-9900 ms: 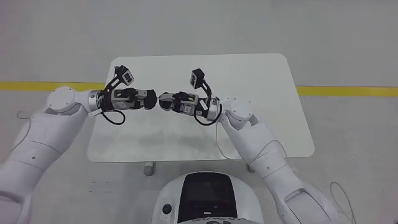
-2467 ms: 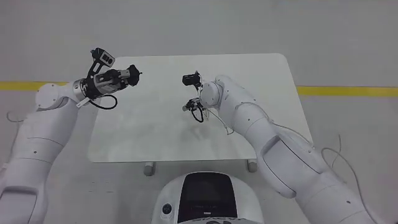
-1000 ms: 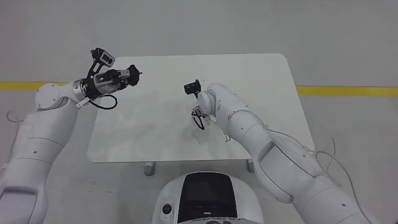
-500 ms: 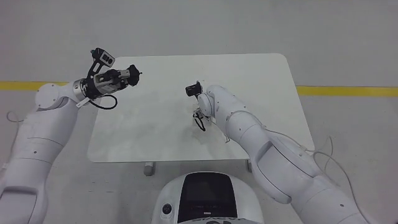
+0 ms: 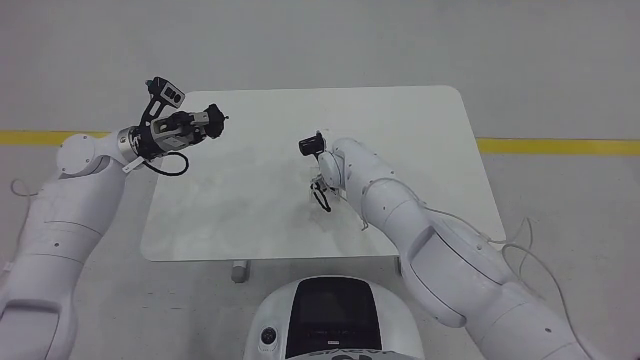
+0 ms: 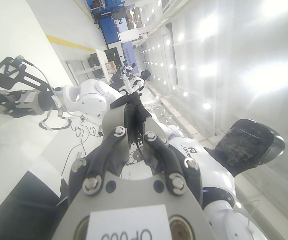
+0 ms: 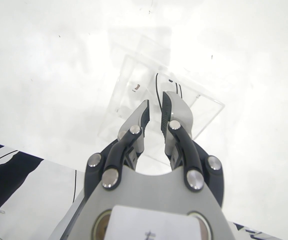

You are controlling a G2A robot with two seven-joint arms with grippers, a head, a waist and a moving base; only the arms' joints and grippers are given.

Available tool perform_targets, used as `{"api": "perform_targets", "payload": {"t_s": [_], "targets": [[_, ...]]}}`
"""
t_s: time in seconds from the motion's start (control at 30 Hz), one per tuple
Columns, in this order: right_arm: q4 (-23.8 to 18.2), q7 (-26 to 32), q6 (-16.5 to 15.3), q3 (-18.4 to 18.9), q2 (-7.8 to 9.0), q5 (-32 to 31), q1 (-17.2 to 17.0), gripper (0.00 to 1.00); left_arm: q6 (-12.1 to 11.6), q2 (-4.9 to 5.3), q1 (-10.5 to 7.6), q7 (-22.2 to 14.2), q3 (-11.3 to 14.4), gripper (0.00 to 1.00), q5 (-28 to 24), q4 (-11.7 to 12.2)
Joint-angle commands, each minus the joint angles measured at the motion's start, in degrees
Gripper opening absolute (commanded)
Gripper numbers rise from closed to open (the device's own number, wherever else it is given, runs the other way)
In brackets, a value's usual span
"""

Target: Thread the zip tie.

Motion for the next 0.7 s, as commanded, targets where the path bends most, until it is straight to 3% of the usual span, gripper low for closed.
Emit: {"api": "perform_targets", "payload": {"t_s": [0.0, 0.67], "targets": [[0.26, -0.29, 0.06, -0.03, -0.14, -0.19, -0.05, 0.13, 0.00, 0.00, 0.00, 0.00, 0.00, 0.00, 0.00, 0.00], [2.32, 0.30, -1.18, 0.60, -0.98, -0.27, 0.34, 0.15, 0.00, 0.00, 0.00, 0.00, 0.00, 0.00, 0.00, 0.00]]}}
